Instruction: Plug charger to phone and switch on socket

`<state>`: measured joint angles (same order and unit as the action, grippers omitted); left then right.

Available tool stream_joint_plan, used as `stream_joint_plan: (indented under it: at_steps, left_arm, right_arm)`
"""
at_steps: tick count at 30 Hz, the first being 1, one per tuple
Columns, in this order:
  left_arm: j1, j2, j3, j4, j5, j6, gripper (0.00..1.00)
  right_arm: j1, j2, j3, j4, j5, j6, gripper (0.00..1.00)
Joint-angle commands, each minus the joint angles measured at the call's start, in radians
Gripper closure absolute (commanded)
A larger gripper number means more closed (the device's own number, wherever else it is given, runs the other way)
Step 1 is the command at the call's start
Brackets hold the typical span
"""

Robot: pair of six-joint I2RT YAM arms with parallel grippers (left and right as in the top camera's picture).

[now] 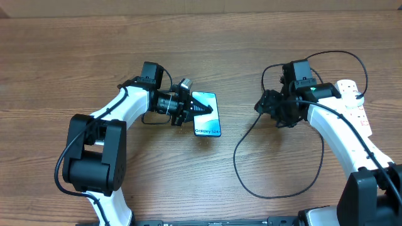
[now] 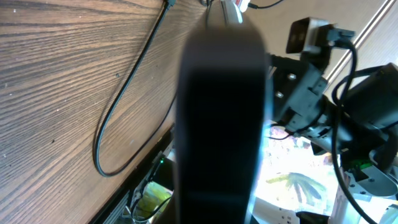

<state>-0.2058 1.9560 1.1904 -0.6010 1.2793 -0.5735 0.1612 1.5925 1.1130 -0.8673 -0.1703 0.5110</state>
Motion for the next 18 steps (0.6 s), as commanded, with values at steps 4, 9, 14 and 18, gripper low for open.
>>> stream_joint_plan:
  at_steps: [4,9,14,18]
  left_arm:
    - [-0.001,-0.026,0.007,0.004,0.037,0.016,0.96]
    - [-0.001,-0.026,0.007,0.004,0.037,0.016,0.96]
    - [-0.001,-0.026,0.007,0.000,0.080,0.017,0.96]
    - [0.002,-0.026,0.007,0.001,0.099,0.021,0.96]
  right_arm:
    - [0.057,-0.009,-0.013,0.018,0.122,0.044,0.31]
    - [0.156,0.011,-0.013,0.021,0.255,0.133,0.31]
    - [0.228,0.094,-0.013,0.034,0.304,0.167,0.28]
    - [0.230,0.192,-0.013,0.081,0.321,0.166,0.22]
